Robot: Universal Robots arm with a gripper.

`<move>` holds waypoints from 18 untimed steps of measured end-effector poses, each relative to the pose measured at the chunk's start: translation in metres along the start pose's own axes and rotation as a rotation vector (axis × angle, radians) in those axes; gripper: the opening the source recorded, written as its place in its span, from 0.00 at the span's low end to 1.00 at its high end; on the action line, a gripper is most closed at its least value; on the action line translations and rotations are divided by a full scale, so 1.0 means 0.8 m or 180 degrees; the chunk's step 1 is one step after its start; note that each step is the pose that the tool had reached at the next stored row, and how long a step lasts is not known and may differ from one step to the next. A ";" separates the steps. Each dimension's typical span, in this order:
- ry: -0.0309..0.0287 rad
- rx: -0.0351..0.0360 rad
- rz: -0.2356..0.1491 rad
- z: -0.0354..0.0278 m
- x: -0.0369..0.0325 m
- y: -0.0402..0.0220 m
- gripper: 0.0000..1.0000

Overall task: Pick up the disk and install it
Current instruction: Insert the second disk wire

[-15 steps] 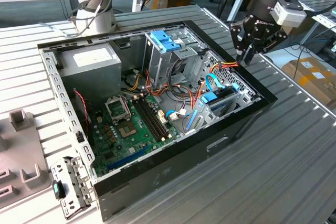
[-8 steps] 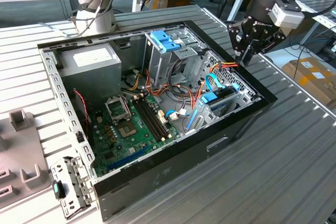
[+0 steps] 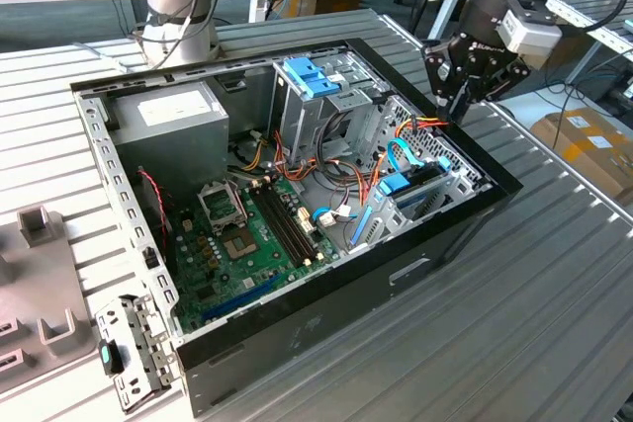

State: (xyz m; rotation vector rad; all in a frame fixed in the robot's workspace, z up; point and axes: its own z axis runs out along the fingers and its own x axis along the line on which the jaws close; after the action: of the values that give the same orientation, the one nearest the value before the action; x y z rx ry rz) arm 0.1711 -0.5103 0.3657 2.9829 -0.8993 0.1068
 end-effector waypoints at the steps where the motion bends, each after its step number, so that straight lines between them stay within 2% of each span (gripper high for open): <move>1: 0.0000 0.0000 0.0000 0.0001 0.0015 -0.0006 0.29; 4: 0.0000 0.0000 0.0000 0.0003 0.0040 -0.0002 0.29; 18: 0.0000 0.0000 0.0000 -0.0008 0.0043 -0.0001 0.28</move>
State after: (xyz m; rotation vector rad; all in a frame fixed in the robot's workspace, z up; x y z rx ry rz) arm 0.1740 -0.5121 0.3666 2.9829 -0.8994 0.1066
